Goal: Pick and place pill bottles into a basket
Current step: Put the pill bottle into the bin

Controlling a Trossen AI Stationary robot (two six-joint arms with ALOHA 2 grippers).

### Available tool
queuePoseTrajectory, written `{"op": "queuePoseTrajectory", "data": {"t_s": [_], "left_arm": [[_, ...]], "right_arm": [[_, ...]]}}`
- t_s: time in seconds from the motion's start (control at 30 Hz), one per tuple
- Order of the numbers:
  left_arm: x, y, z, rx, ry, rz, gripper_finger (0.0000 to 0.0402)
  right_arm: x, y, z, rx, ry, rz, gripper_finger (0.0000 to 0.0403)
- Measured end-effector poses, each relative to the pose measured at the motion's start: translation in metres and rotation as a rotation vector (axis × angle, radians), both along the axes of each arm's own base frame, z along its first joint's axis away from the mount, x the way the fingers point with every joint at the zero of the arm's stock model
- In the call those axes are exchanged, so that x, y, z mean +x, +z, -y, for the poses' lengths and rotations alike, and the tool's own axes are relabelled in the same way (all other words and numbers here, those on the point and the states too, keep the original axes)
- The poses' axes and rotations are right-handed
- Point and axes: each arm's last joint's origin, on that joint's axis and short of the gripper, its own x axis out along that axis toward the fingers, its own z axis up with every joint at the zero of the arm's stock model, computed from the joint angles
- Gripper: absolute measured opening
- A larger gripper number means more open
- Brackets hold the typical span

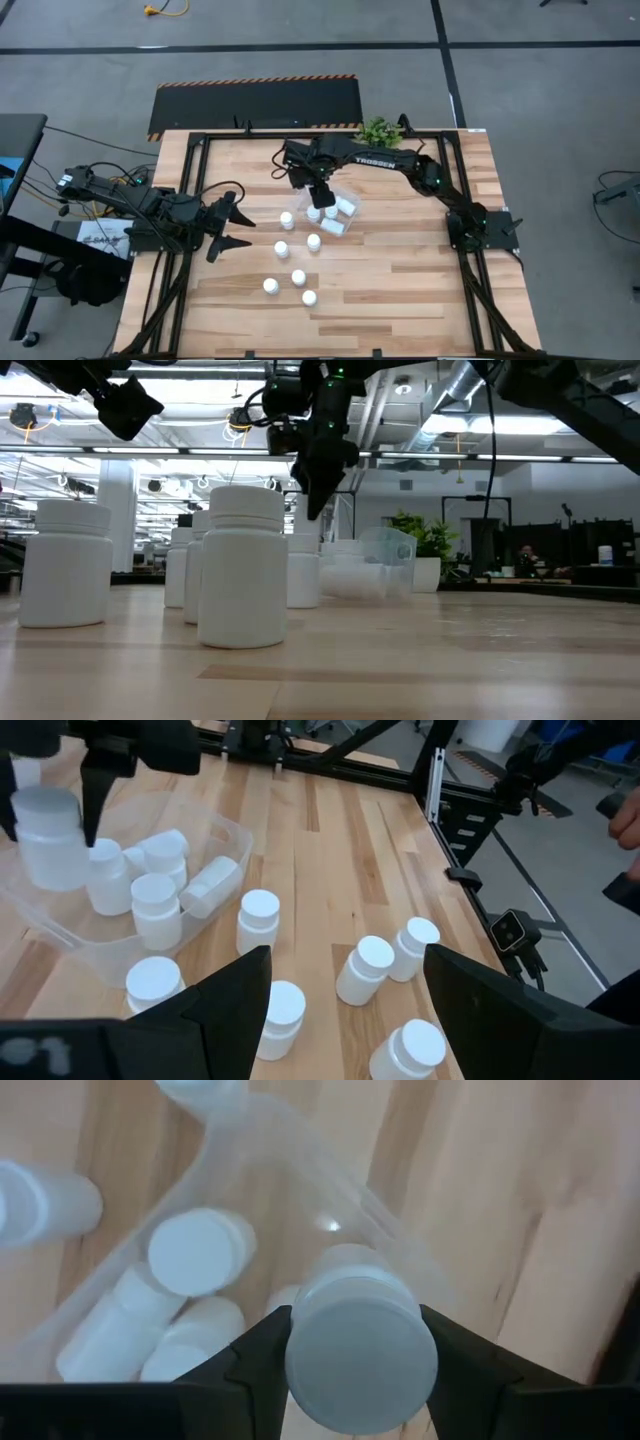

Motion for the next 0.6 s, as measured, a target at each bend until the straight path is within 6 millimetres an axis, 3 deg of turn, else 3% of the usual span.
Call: {"op": "queuePoseTrajectory", "data": {"t_s": [0.4, 0.6], "left_arm": [[0.0, 0.0, 0.0, -0.011, 0.004, -0.002, 0.0251], [0.0, 0.0, 0.0, -0.011, 0.004, -0.003, 0.0251]], "right_arm": [[0.01, -0.033, -0.008, 0.016, 0.021, -0.079, 0.0176], [0.011, -0.035, -0.008, 0.017, 0.022, -0.085, 0.0188]]}}
